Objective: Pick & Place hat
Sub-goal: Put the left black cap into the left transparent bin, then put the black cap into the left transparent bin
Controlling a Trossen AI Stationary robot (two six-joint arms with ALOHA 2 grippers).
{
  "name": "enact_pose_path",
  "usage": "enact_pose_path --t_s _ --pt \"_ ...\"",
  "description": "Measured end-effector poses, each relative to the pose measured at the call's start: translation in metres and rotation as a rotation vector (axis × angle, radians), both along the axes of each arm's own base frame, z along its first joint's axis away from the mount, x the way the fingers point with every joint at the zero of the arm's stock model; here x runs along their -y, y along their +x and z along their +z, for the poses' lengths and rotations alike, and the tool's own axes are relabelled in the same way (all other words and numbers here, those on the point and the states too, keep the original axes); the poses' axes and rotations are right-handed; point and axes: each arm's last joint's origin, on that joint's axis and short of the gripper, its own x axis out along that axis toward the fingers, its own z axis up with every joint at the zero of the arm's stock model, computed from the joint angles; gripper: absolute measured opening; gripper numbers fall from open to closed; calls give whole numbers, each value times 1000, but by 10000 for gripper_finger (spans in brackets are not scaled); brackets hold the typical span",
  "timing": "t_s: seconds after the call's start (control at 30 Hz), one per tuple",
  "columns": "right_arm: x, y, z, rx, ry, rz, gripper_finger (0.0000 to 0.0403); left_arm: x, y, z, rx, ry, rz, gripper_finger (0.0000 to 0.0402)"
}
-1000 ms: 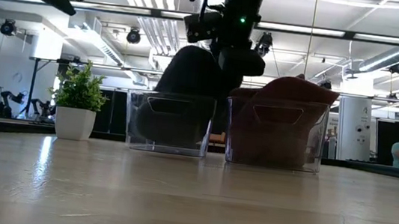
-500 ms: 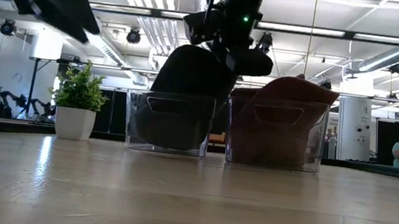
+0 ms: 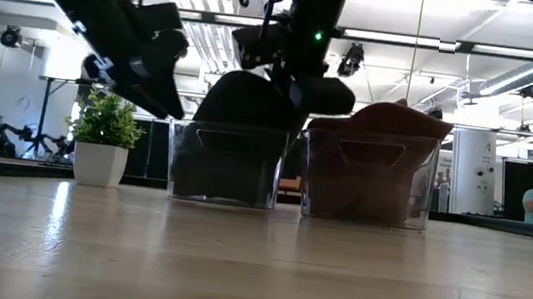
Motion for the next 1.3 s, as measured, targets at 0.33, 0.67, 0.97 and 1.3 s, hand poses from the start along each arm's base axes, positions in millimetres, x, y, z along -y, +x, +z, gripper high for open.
enact_pose_path --t_s 0.33,0.67,0.97,1.3 --pt "-1 10 3 65 3 68 102 3 7 2 34 -77 -78 211" --pt "-5 12 7 94 10 89 182 11 -32 43 117 -135 -127 211" --pt "-29 -1 40 193 35 88 213 16 -55 65 226 -175 -185 211" --pt "-59 -53 61 148 407 -213 215 20 -59 67 200 -251 -315 211"
